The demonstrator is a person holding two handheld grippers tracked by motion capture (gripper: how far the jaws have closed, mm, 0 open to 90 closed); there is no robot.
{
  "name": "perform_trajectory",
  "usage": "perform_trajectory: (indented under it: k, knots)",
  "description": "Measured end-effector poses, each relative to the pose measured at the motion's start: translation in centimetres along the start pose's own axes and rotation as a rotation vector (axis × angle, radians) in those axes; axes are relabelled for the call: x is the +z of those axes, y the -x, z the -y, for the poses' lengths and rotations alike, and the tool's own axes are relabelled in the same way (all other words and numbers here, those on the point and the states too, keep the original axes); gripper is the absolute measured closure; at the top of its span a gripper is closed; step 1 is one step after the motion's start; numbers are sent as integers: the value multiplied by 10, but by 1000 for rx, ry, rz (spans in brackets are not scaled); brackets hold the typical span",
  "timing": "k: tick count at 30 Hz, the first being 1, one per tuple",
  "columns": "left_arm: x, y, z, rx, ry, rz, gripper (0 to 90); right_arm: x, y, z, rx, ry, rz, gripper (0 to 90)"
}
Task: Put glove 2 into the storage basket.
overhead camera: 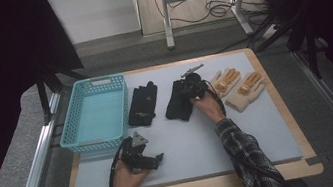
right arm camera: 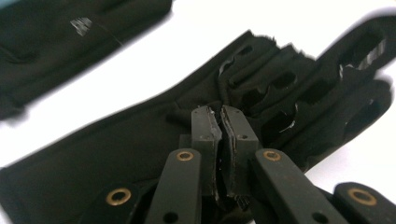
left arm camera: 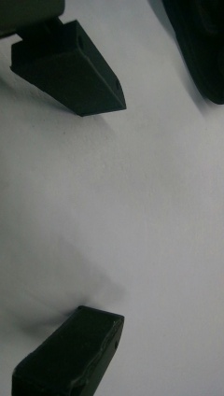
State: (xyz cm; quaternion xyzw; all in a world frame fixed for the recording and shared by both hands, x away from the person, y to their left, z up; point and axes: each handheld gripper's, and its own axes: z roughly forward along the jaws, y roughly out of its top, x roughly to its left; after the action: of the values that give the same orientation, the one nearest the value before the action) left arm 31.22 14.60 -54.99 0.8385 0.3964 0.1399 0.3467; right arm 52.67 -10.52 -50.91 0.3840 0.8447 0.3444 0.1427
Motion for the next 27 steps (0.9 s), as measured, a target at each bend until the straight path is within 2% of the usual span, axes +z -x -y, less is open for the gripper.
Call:
perform_trajectory:
  k: [4, 7, 8, 9, 10, 11, 12, 14, 15, 16, 19, 21, 22, 24, 27]
  knots:
    - [0, 0, 0, 2, 0, 0, 19, -12, -1, -3, -7, 17, -20, 834]
    - [0, 0, 0, -1, 1, 0, 20, -32, -7, -6, -30, 42, -65, 834]
    - [0, 0, 0, -1, 1, 0, 20, -32, -7, -6, -30, 42, -65, 834]
    - [0, 0, 0, 1, 1, -1, 20, -43, -12, -6, -33, 48, -106, 834]
    - [0, 0, 0, 1, 1, -1, 20, -43, -12, -6, -33, 48, -106, 834]
    - [0, 0, 0, 1, -1, -1, 20, -55, -19, -5, -51, 55, -125, 833]
    - [0, 0, 0, 1, -1, -1, 20, -55, -19, -5, -51, 55, -125, 833]
    - [0, 0, 0, 2, 0, -1, 20, -66, -27, -3, -58, 65, -151, 833]
    - [0, 0, 0, 2, 0, -2, 20, -77, -35, -1, -84, 66, -177, 833]
    - [0, 0, 0, 2, 0, -2, 20, -77, -35, -1, -84, 66, -177, 833]
    - [0, 0, 0, -1, 2, -1, 20, -92, -48, 6, -106, 66, -207, 833]
    - [0, 0, 0, -1, 0, -2, 21, -100, -59, 18, -121, 60, -227, 831]
    - [0, 0, 0, -1, 0, -2, 21, -100, -59, 18, -121, 60, -227, 831]
    - [0, 0, 0, 2, 0, -3, 21, -101, -66, 31, -122, 43, -238, 831]
    - [0, 0, 0, 0, 2, -3, 21, -98, -68, 40, -115, 33, -243, 830]
